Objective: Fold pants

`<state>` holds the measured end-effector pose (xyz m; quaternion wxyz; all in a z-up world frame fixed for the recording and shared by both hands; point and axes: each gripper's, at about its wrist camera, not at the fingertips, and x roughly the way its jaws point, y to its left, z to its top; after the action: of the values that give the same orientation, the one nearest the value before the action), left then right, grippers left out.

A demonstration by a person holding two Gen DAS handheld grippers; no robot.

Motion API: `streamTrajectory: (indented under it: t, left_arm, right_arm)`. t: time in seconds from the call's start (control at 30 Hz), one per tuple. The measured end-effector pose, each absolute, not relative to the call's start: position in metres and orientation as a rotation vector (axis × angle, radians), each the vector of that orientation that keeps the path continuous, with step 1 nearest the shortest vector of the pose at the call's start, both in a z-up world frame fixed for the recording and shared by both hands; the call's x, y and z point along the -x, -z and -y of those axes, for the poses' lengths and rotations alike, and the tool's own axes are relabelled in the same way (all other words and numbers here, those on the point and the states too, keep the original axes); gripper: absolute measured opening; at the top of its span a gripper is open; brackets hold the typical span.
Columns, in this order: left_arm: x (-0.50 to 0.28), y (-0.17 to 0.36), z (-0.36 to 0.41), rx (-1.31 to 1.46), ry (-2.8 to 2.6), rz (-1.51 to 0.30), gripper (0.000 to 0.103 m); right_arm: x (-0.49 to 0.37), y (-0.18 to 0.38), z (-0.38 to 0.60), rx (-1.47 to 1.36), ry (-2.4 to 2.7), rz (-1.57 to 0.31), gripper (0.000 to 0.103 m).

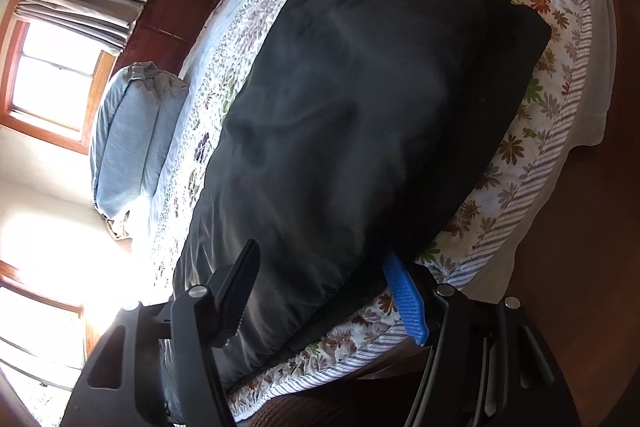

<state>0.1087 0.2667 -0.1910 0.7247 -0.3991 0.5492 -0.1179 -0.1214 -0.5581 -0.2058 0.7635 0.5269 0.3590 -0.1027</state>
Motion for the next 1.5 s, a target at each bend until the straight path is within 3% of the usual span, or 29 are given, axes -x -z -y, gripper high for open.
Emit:
streamTrajectory:
  t: [0.23, 0.53, 0.73, 0.83, 0.9, 1.0, 1.13, 1.33, 1.43, 1.5]
  left_arm:
    - [-0.154, 0.199, -0.280, 0.958, 0.271, -1.201, 0.016]
    - [-0.152, 0.202, -0.318, 0.985, 0.220, -1.098, 0.016]
    - [-0.128, 0.193, -0.348, 0.969, 0.093, -1.021, 0.017]
    - [-0.117, 0.184, -0.348, 0.936, 0.040, -1.012, 0.029]
    - [-0.107, 0.172, -0.346, 0.900, -0.014, -0.980, 0.058]
    - [-0.086, 0.152, -0.342, 0.850, -0.083, -0.922, 0.081]
    - [-0.066, 0.133, -0.328, 0.798, -0.112, -0.900, 0.087]
    - [-0.056, 0.115, -0.292, 0.700, -0.144, -0.917, 0.091]
    - [-0.060, 0.109, -0.267, 0.594, -0.162, -0.947, 0.094]
    - [-0.062, 0.108, -0.250, 0.509, -0.174, -0.967, 0.095]
  right_arm:
    - [0.082, 0.202, 0.544, -1.086, 0.222, -0.827, 0.078]
    - [0.008, 0.191, 0.512, -1.036, 0.103, -0.814, 0.078]
    - [-0.009, 0.192, 0.502, -1.084, 0.013, -0.788, 0.073]
    - [0.020, 0.184, 0.511, -1.089, 0.038, -0.761, 0.073]
    - [0.045, 0.178, 0.519, -1.072, 0.084, -0.748, 0.073]
    - [0.077, 0.178, 0.537, -1.092, 0.121, -0.727, 0.073]
    - [0.090, 0.179, 0.549, -1.112, 0.091, -0.663, 0.073]
    - [0.063, 0.198, 0.565, -1.169, 0.176, -0.693, 0.056]
    - [0.050, 0.206, 0.565, -1.191, 0.181, -0.668, 0.042]
    - [0.044, 0.209, 0.568, -1.169, 0.213, -0.666, 0.023]
